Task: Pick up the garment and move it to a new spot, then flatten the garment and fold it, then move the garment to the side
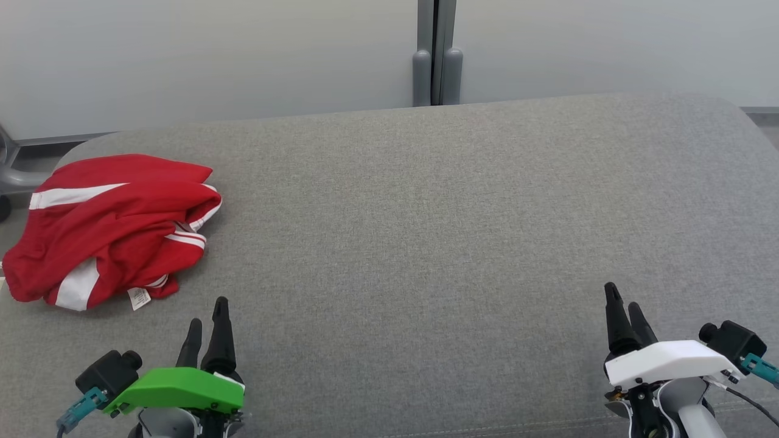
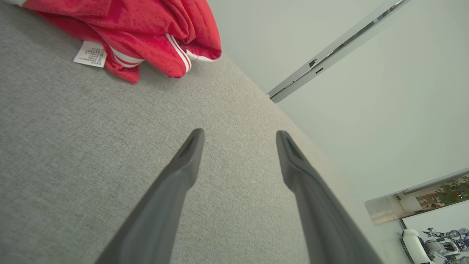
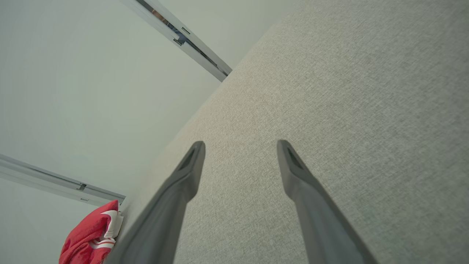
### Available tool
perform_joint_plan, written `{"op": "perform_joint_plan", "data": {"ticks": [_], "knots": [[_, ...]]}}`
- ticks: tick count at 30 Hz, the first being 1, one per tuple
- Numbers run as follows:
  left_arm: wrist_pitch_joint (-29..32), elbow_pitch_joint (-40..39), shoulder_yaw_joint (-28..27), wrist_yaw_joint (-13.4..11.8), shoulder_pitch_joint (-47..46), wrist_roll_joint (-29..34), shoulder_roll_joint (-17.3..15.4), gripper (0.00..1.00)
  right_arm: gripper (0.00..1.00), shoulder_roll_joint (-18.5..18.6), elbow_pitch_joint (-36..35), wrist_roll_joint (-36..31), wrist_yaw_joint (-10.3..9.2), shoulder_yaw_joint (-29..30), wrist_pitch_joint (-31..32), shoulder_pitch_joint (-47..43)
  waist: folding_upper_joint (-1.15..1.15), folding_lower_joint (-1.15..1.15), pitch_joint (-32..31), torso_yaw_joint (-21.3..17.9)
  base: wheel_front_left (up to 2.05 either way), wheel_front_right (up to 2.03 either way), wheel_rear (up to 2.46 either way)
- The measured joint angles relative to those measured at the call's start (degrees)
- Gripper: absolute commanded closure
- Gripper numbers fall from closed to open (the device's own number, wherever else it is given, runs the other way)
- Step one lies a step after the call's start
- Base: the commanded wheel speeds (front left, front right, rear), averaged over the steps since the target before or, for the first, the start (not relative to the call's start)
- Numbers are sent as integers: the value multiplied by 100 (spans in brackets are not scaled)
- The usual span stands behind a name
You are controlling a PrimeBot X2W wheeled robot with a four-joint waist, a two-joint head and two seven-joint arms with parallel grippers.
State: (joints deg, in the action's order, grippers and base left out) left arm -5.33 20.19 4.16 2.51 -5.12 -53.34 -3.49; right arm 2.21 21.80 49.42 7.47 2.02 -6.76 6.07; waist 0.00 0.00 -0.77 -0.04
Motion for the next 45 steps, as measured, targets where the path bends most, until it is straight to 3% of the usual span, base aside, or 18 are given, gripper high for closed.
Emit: {"op": "perform_joint_plan", "data": {"ticks": [23,45], "knots": [[-372,160,276,-257,93,1559,-198,0,0,21,244,-2512,1,-299,85,356,0,0,-99,12,0,0,0],[-482,159,475,-437,166,2475,-349,0,0,35,80,-3584,1,-497,163,360,0,0,-163,0,0,0,0]]}}
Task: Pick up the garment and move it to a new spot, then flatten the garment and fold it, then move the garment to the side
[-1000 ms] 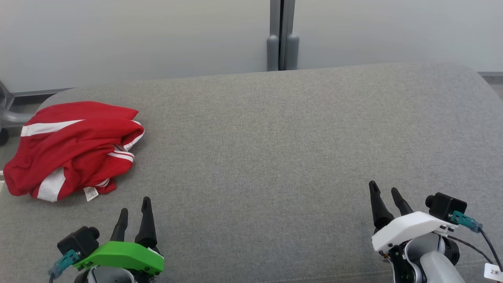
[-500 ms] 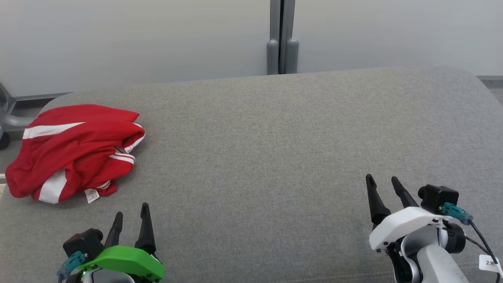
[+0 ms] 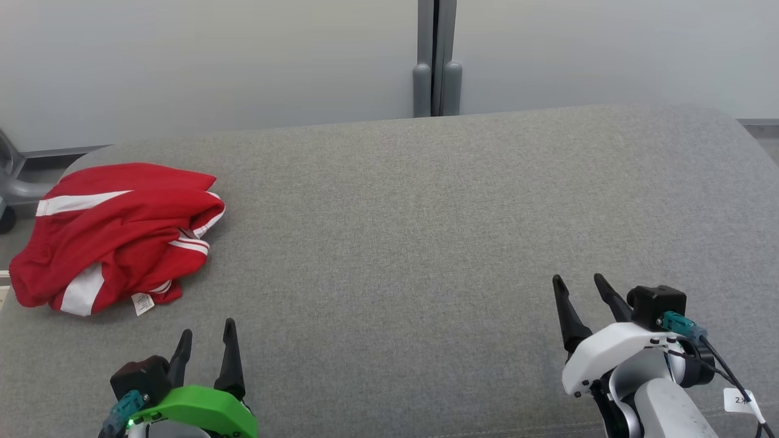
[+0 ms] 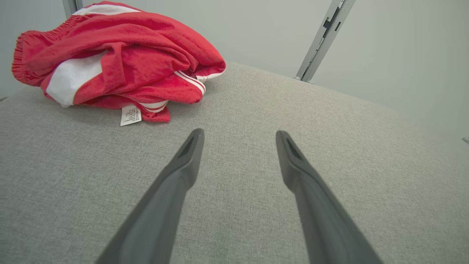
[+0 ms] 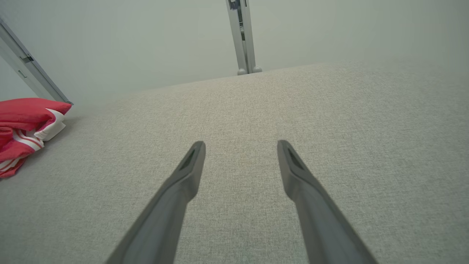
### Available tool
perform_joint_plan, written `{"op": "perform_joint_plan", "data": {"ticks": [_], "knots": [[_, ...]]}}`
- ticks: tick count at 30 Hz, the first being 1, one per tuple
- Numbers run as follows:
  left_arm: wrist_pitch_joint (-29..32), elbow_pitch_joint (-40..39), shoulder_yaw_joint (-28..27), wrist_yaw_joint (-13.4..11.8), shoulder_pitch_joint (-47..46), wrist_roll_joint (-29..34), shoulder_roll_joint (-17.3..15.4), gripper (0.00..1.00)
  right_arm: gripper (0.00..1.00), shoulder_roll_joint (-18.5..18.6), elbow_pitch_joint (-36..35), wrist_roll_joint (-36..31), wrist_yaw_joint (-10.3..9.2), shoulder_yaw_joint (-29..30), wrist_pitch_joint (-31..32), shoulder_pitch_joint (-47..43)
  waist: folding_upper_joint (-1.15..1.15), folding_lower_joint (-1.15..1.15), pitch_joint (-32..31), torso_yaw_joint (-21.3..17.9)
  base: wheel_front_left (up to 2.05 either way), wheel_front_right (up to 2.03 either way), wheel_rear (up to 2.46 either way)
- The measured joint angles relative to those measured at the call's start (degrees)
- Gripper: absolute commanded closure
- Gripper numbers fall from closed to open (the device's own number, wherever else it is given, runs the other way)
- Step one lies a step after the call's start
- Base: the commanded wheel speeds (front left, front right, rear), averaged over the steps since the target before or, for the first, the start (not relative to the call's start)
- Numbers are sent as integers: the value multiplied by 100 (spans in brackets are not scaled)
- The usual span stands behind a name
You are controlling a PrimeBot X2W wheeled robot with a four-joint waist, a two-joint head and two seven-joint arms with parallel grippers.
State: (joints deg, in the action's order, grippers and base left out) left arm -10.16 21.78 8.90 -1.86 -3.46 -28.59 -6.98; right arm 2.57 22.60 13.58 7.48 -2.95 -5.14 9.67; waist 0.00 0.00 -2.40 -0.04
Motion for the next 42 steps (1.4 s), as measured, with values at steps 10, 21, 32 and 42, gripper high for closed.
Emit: {"op": "perform_joint_plan", "data": {"ticks": [10,21,32,42], "knots": [[-8,-26,34,-45,25,248,-47,0,0,7,38,-387,0,-68,-49,70,0,0,-4,12,0,0,0],[-59,-179,109,-143,47,572,-112,0,0,13,163,-757,0,-140,-112,163,0,0,-8,9,0,0,0],[-52,-264,165,-216,72,736,-133,0,0,18,310,-983,1,-185,-202,249,0,0,-12,15,0,0,0],[-27,-165,171,-214,77,653,-169,0,0,18,360,-965,1,-187,-230,270,0,0,-1,18,0,0,0]]}}
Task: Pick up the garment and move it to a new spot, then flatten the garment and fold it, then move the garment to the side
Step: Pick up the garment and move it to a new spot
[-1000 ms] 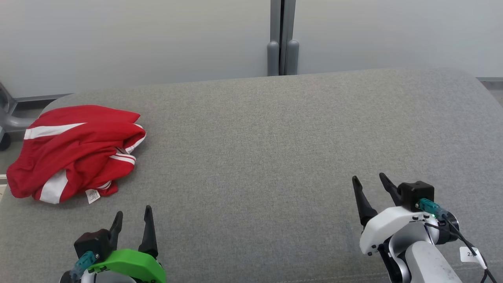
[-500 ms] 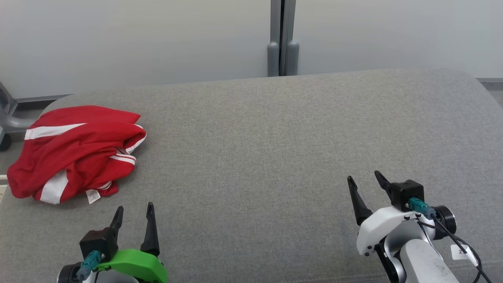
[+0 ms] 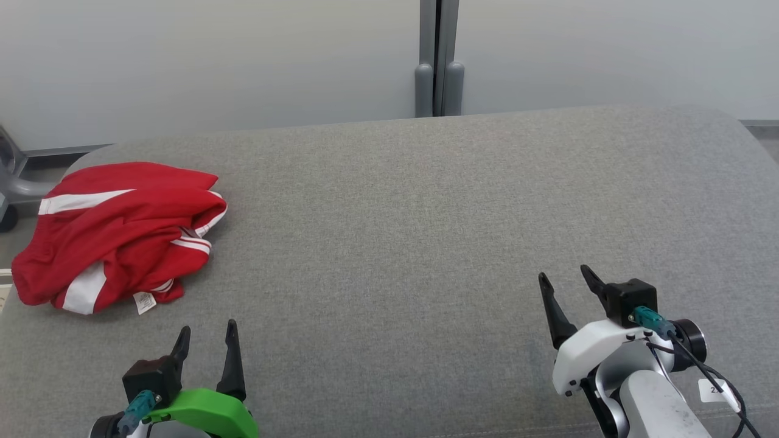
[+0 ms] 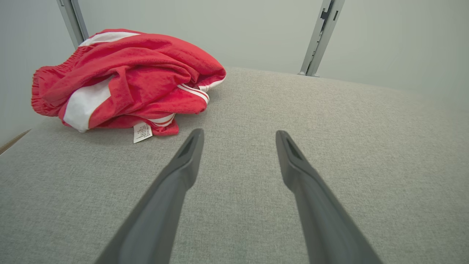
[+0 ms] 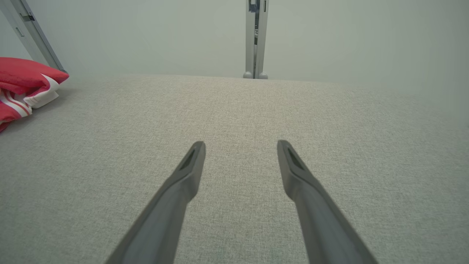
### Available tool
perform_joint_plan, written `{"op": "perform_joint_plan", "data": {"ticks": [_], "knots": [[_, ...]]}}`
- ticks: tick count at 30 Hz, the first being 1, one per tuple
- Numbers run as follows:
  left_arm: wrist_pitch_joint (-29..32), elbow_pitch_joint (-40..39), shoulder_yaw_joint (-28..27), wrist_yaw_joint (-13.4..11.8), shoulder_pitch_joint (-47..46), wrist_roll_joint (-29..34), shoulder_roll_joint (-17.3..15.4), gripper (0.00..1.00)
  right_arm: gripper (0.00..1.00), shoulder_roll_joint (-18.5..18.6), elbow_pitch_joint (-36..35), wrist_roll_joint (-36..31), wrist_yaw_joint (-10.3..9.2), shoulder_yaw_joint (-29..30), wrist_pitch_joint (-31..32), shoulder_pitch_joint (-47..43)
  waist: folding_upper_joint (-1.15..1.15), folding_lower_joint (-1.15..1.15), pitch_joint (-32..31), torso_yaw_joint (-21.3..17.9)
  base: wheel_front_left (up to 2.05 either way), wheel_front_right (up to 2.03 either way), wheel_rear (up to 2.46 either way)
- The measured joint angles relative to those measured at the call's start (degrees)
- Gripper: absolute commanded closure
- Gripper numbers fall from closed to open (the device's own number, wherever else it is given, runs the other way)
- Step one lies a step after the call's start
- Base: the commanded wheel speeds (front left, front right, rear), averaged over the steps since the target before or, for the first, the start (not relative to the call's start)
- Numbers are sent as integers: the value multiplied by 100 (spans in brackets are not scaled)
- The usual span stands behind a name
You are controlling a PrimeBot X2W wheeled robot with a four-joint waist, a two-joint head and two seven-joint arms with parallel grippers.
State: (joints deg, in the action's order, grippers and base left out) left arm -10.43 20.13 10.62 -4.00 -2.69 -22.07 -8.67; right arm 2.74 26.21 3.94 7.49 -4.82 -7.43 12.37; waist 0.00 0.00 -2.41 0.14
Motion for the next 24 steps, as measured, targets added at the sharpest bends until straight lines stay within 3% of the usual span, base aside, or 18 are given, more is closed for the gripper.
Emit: {"op": "perform_joint_plan", "data": {"ticks": [10,24], "knots": [[-5,44,49,-9,-35,-10,3,0,0,4,1,19,0,36,-22,-3,0,0,-3,279,0,0,0],[103,-79,-53,-171,-19,-110,-172,0,0,4,65,258,0,-126,-120,-9,0,0,-33,1294,0,0,0]]}}
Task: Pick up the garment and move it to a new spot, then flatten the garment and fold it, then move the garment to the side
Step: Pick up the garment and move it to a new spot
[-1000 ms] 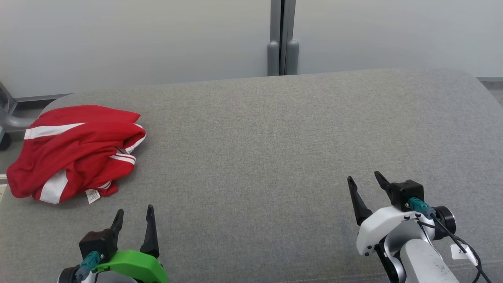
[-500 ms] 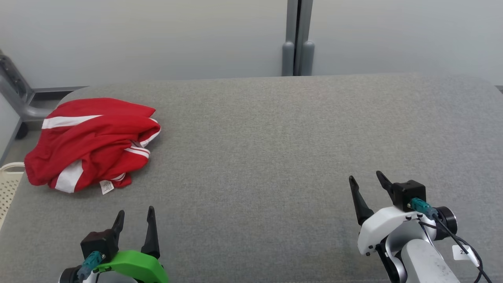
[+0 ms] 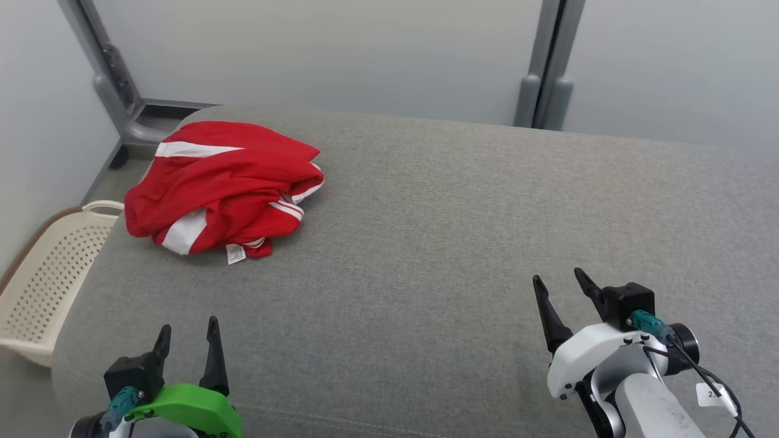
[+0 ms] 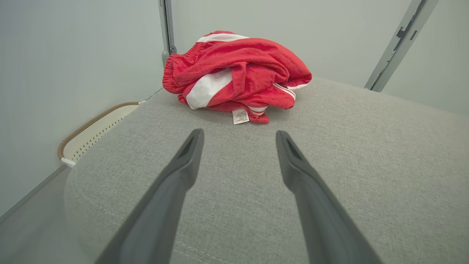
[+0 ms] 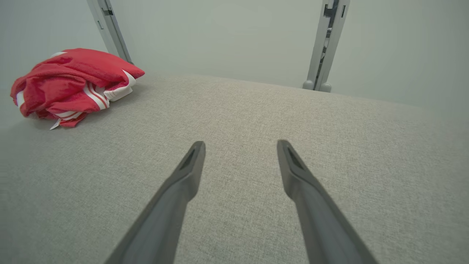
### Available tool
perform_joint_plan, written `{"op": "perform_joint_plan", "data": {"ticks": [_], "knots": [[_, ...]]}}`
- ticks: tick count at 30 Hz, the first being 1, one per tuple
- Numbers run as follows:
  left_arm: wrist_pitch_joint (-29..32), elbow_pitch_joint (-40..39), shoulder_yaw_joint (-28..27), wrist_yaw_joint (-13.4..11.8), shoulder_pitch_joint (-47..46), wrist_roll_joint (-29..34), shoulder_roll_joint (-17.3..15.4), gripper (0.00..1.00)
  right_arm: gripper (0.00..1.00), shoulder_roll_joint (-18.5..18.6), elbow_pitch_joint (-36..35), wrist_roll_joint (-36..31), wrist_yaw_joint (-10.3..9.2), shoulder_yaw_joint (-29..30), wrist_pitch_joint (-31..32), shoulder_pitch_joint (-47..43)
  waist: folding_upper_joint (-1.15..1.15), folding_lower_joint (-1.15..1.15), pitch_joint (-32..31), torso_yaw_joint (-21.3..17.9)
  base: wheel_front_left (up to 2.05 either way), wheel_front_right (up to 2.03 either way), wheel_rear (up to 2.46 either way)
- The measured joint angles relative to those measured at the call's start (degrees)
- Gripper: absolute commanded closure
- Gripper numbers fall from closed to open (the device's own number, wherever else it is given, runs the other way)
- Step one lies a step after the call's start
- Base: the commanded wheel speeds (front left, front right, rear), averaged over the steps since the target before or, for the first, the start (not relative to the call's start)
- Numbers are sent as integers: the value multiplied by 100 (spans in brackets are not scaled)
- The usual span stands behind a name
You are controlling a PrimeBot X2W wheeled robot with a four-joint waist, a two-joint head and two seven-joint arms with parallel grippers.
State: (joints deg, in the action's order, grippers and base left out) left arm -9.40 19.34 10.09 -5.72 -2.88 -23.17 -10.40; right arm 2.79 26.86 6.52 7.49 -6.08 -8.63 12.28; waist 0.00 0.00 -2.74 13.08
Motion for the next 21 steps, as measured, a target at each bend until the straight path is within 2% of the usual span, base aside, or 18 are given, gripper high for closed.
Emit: {"op": "perform_joint_plan", "data": {"ticks": [11,21], "knots": [[129,-234,-34,-108,130,-44,-127,0,0,-4,55,142,0,-193,-104,2,0,0,-45,602,0,0,0],[628,-146,81,-85,-83,-140,-190,0,0,-3,79,156,0,-233,-91,1,0,0,-57,739,0,0,0]]}}
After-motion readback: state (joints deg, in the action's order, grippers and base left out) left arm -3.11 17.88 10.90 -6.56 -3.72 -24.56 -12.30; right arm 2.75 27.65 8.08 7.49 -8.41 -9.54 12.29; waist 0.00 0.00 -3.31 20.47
